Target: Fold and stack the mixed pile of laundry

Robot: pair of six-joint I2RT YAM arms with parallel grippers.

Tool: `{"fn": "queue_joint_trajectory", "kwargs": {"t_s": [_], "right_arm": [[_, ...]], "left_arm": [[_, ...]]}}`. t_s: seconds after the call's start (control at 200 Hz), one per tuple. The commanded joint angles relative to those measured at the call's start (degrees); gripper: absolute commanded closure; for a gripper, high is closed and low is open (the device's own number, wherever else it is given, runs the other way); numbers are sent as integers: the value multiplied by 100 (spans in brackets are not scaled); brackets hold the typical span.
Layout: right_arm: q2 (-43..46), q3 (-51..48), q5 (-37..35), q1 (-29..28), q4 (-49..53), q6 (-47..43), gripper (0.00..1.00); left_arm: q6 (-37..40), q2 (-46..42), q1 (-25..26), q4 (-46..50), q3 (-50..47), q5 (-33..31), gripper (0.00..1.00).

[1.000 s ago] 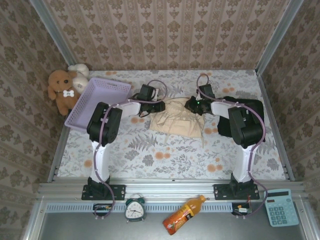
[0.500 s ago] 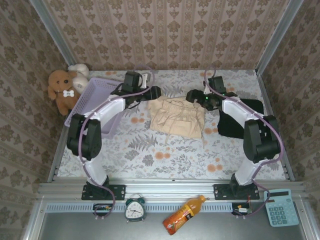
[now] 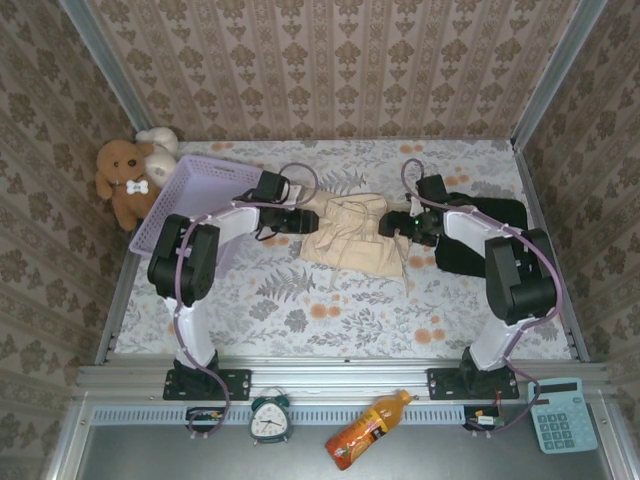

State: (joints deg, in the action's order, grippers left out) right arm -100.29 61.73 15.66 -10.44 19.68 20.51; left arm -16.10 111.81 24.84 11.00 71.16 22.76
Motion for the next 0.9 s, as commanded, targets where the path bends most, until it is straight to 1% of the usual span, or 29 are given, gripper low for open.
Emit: {"fn": "queue_joint_trajectory", "kwargs": {"t_s": [0.0, 0.03, 0.04, 0.055, 0.135, 0.175, 0.205, 0.25, 0.3, 0.365, 0.425, 0.455, 0.56, 0.6, 0.755, 0.825, 0.9], "right_arm": [[-199, -9, 217, -170, -231, -5, 7], [-242, 1, 224, -194, -246, 25, 9], [-266, 4, 226, -202, -252, 35, 9], [-289, 17, 227, -197, -248, 46, 10], [-414, 58, 236, -196, -269, 117, 15], [-461, 79, 265, -197, -263, 141, 18], [-501, 92, 286, -200, -268, 161, 23], [-525, 108, 317, -197, -284, 187, 31], [-527, 146, 300, -201, -256, 183, 44], [-491, 180, 217, -199, -212, 184, 57], [-441, 230, 141, -195, -164, 169, 67], [-409, 276, 108, -188, -122, 155, 73], [-338, 527, 69, -161, 128, 60, 94], [-334, 664, 37, -143, 272, 7, 100], [-141, 1077, -85, 67, 886, -232, 100], [113, 1191, -189, 245, 1072, -339, 100], [379, 1358, -265, 469, 1515, -488, 100]], "left_arm": [[243, 88, 89, -125, 67, 192, 33], [238, 123, 91, -134, 89, 185, 33], [243, 140, 210, -127, 100, 185, 33], [244, 158, 259, -114, 120, 185, 33], [275, 255, 310, -82, 194, 184, 34], [283, 302, 326, -75, 218, 179, 36], [278, 338, 328, -74, 238, 204, 39], [267, 366, 337, -72, 258, 252, 49], [248, 368, 357, -64, 271, 319, 61], [243, 309, 387, -48, 293, 360, 75], [254, 233, 452, 53, 357, 338, 90], [265, 199, 483, 115, 408, 334, 100], [188, 107, 654, 259, 626, 420, 100], [116, 83, 730, 279, 731, 454, 100], [-226, 34, 1033, 244, 1195, 484, 100], [-395, 22, 1170, 168, 1418, 458, 100], [-547, 90, 1313, 105, 1752, 457, 100]]}}
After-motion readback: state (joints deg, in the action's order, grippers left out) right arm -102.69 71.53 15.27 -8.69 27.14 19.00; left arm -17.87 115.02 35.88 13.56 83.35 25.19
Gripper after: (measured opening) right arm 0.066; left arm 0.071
